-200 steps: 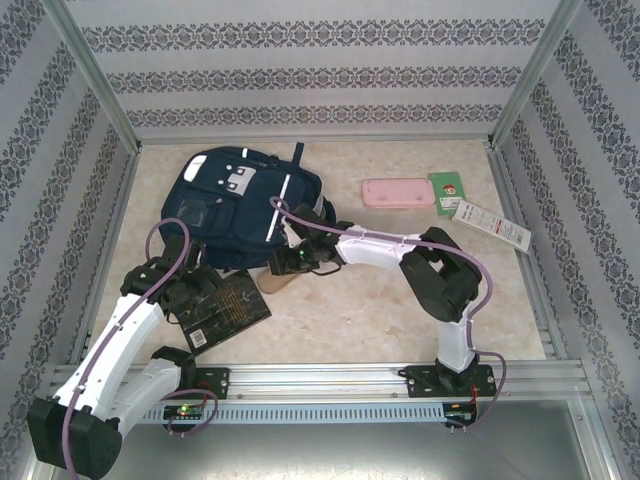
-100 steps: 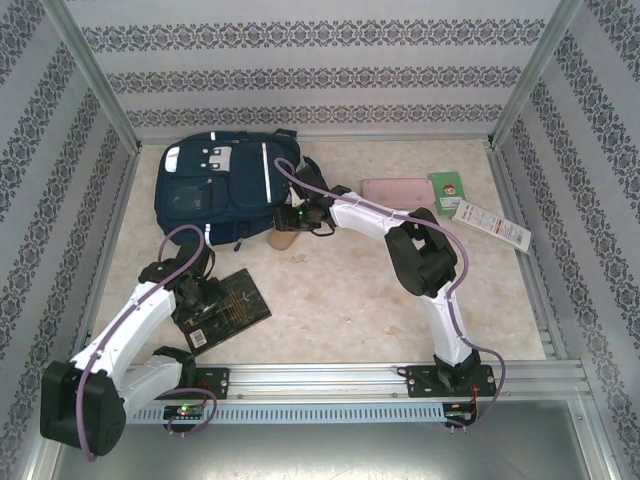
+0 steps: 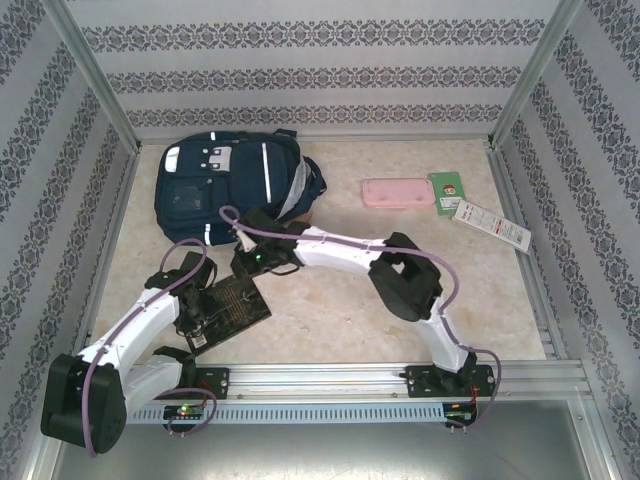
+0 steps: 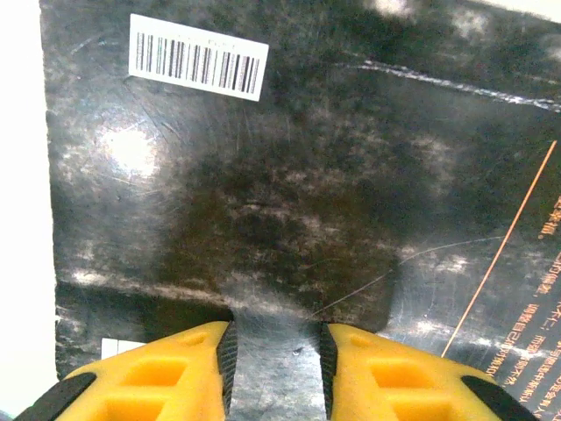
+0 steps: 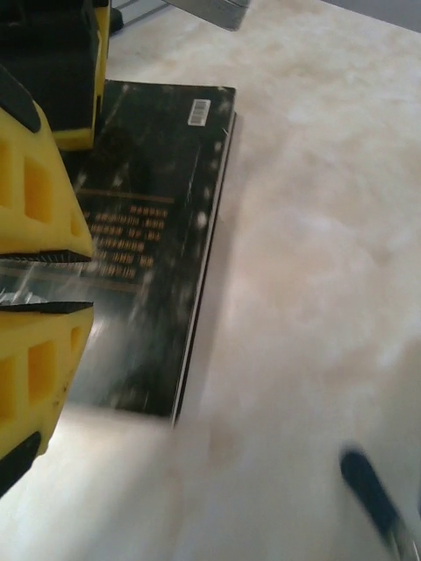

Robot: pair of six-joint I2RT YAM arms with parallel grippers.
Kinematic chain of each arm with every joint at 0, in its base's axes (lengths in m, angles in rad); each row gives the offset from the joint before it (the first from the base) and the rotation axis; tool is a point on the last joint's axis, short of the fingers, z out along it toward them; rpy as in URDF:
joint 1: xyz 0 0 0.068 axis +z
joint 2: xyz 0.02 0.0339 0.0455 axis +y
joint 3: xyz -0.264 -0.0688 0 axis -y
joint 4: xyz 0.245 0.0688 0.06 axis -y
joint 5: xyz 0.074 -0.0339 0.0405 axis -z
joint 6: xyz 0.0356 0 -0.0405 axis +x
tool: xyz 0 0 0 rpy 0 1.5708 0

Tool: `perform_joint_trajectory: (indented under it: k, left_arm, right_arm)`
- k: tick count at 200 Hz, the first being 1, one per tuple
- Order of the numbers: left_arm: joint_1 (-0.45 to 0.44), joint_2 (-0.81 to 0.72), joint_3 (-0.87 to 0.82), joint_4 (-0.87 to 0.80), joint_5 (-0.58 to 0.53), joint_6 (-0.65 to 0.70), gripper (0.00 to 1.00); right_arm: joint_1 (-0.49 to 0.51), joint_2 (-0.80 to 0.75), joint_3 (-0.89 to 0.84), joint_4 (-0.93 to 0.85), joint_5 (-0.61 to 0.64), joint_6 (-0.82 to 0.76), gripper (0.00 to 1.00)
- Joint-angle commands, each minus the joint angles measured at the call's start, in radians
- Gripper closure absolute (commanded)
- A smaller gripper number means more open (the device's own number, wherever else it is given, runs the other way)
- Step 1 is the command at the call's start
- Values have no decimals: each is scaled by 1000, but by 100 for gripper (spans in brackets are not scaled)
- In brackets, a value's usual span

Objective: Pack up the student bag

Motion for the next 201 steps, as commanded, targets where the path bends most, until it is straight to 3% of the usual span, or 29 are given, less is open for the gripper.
perform_joint_trajectory:
  k: [1, 43, 93, 130, 144, 154, 184, 201]
  left_arm:
    - [9, 5, -44, 53, 14, -23, 68]
    - [9, 124, 1, 125, -13, 68, 68]
    - [7, 291, 124, 234, 1, 162, 70]
    - [-3, 439, 250, 325, 25, 206, 70]
    - [-13, 505, 308, 356, 46, 236, 79]
    - [-21, 547, 355, 359, 51, 248, 80]
    - [-31, 561, 462, 311, 38, 260, 77]
    - [-31, 506, 479, 258, 24, 269, 69]
  right_arm:
    - [16, 88, 60, -10, -17, 26, 78]
    - [14, 126, 25, -33, 32, 33, 82]
    - [-50, -71, -299, 27, 122, 62, 83]
    - [-40, -194, -472, 55, 131, 97, 83]
    - [-19, -222, -501, 67, 124, 117, 83]
    - [1, -234, -506, 73, 103, 127, 83]
    - [48, -246, -479, 60, 74, 128, 81]
    - [43, -254, -466, 53, 91, 127, 80]
